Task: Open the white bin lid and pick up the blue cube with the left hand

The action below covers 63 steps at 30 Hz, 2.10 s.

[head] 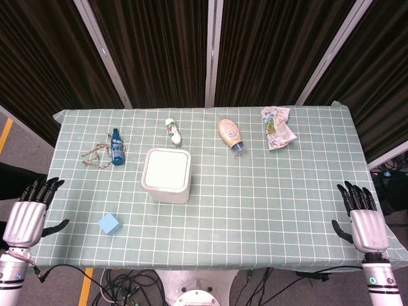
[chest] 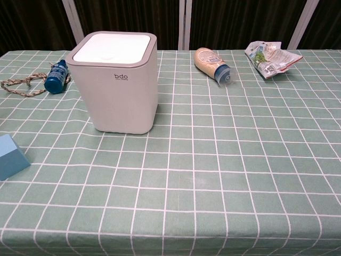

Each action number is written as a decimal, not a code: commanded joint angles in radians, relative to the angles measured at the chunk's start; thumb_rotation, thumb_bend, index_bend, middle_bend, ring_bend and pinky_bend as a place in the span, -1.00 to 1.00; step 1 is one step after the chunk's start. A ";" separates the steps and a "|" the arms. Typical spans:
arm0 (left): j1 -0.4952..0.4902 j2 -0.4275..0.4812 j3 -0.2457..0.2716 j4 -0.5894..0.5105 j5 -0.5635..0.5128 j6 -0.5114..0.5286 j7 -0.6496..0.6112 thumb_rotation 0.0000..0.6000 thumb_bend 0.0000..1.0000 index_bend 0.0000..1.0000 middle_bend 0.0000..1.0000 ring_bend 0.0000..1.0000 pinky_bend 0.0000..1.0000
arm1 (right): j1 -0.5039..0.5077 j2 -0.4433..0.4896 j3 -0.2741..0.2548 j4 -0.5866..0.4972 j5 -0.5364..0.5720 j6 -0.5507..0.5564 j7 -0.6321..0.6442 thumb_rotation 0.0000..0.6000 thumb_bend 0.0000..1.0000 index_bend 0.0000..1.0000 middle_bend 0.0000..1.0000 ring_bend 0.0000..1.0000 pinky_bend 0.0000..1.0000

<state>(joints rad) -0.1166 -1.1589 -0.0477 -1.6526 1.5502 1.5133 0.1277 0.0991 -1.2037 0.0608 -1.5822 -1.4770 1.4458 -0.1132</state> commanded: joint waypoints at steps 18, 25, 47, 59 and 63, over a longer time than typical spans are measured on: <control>-0.148 0.014 -0.039 -0.091 0.124 -0.112 0.061 1.00 -0.79 -0.70 -0.73 -0.91 -0.63 | -0.001 -0.002 -0.001 0.004 0.007 -0.004 -0.009 1.00 -0.57 -1.00 -1.00 -1.00 -1.00; -0.271 -0.056 -0.077 -0.093 0.107 -0.252 0.076 1.00 -0.79 -0.71 -0.73 -0.91 -0.63 | -0.004 -0.006 0.000 0.021 0.021 -0.011 0.006 1.00 -0.57 -1.00 -1.00 -1.00 -1.00; -0.406 -0.162 -0.054 -0.046 0.019 -0.420 0.145 1.00 -0.79 -0.71 -0.70 -0.91 -0.63 | -0.002 -0.019 0.003 0.073 0.027 -0.023 0.060 1.00 -0.56 -1.00 -1.00 -1.00 -1.00; -0.388 -0.130 -0.055 -0.076 0.042 -0.321 0.157 1.00 -0.79 -0.71 -0.70 -0.91 -0.63 | -0.001 -0.020 0.003 0.068 0.028 -0.026 0.056 1.00 -0.57 -1.00 -1.00 -1.00 -1.00; -0.338 -0.074 -0.079 -0.129 0.057 -0.199 0.173 1.00 -0.79 -0.71 -0.74 -0.91 -0.63 | -0.001 -0.018 0.005 0.065 0.026 -0.022 0.055 1.00 -0.56 -1.00 -1.00 -1.00 -1.00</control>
<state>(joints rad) -0.4929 -1.2753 -0.1084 -1.7407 1.5922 1.2370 0.2893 0.0980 -1.2222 0.0657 -1.5174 -1.4506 1.4241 -0.0581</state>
